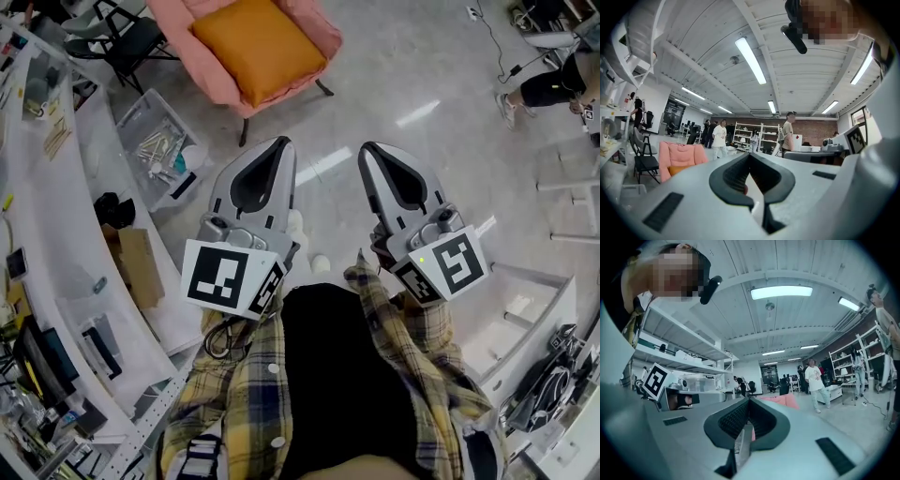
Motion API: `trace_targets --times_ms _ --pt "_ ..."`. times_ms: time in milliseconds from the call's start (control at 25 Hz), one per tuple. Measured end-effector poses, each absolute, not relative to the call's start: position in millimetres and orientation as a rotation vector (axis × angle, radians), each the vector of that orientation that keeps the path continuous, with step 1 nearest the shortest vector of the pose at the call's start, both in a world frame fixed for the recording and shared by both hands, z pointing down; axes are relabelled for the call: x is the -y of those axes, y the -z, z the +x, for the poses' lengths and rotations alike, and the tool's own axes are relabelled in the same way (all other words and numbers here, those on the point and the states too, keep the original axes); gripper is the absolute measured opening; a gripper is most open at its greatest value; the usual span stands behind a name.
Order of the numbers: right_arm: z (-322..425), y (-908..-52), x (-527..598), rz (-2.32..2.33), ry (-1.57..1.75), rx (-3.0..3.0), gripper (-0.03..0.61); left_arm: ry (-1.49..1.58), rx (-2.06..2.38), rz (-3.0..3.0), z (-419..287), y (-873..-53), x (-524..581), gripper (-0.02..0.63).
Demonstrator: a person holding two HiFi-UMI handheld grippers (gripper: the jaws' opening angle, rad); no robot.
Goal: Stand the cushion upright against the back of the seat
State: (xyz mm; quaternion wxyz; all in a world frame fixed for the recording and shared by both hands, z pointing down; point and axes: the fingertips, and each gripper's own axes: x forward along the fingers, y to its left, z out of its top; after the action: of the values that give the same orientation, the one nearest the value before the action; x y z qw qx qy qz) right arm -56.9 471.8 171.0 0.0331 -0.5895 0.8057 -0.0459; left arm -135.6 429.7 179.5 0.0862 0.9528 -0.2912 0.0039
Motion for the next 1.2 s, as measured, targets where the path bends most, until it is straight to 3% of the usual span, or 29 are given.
trace_targets --times_ms 600,1200 --pt "-35 -181 -363 -1.872 0.226 -2.405 0.018 -0.064 0.760 2.856 -111 -194 -313 0.005" --pt "95 -186 -265 -1.682 0.241 -2.516 0.018 -0.047 0.977 2.809 10 -196 -223 0.005"
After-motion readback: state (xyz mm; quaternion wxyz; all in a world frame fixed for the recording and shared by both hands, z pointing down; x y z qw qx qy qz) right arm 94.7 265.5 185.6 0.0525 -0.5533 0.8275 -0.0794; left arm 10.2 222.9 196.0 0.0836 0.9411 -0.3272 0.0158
